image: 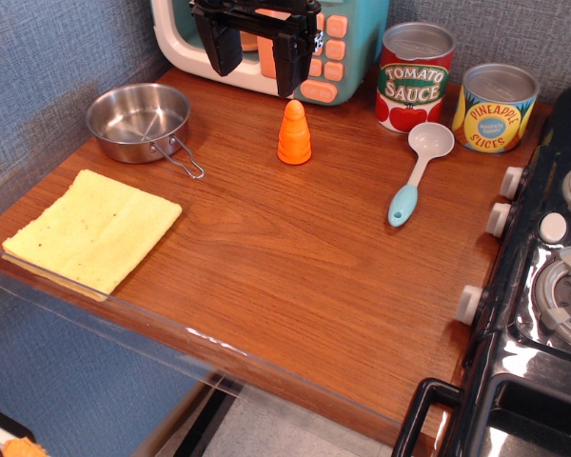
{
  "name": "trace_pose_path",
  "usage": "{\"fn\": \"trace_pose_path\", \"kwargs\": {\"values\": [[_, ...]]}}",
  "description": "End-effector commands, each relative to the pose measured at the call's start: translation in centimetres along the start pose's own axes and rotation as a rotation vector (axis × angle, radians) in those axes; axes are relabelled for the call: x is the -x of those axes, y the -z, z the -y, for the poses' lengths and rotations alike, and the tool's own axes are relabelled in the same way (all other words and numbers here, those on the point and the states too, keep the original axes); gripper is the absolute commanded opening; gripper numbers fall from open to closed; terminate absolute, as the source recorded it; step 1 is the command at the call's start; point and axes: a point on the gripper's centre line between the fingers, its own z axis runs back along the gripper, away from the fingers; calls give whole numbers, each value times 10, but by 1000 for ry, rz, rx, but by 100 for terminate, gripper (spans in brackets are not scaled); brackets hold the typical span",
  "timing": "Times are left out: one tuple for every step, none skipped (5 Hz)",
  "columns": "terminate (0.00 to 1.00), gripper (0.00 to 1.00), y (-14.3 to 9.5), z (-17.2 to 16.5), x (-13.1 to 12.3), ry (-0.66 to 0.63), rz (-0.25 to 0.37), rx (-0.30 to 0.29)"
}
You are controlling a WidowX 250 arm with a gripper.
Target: Move the towel to the bottom right of table
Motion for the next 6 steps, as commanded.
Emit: {"fn": "trace_pose_path", "kwargs": {"values": [[0,100,0,0,0,0,0,0],[0,100,-9,-10,25,22,-14,-40],[0,100,-16,-28,57,-4,-9,-38],[0,100,-16,-49,91,-15,-16,-36],[0,100,6,-74,120,-33,-60,-54],[0,100,39,-99,135,-66,-64,-65]]}}
